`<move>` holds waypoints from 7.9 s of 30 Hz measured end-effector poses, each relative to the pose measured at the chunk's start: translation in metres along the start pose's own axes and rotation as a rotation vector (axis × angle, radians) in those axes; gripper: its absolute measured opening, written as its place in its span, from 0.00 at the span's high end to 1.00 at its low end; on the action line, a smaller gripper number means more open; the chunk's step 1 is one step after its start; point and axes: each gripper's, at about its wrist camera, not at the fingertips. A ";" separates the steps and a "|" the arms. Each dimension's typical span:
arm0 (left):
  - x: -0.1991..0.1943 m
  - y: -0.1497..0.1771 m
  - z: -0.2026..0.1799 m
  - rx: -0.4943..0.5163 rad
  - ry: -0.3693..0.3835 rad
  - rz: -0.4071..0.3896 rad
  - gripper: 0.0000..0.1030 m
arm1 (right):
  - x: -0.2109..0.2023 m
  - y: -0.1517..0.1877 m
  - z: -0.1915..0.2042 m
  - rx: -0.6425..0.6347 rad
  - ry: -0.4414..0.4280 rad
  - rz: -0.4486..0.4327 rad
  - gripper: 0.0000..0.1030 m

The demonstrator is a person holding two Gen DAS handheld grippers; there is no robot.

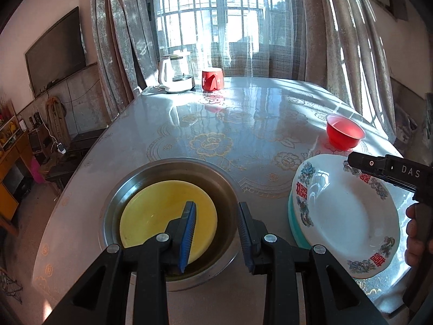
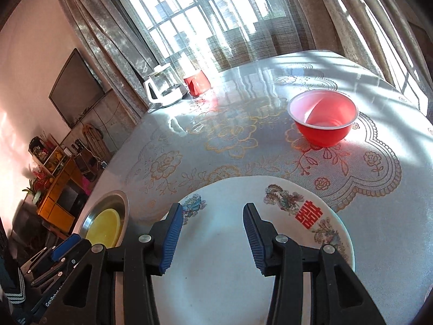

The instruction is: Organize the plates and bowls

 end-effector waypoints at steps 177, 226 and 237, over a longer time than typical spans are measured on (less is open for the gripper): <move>0.004 0.039 0.113 -0.385 0.096 0.102 0.79 | 0.081 0.043 0.183 -0.426 -0.185 0.284 0.75; 0.007 0.032 0.127 -0.374 -0.005 0.051 0.79 | 0.080 0.027 0.165 -0.344 -0.190 0.220 0.77; 0.005 0.032 0.131 -0.405 -0.017 0.032 0.79 | 0.068 0.021 0.139 -0.274 -0.169 0.183 0.72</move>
Point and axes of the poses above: each gripper's, at about its wrist camera, not at the fingertips, and x roughly the way its jaws point, z to its left, y to its underside, and after that the axes turned 5 degrees about -x, right-handed
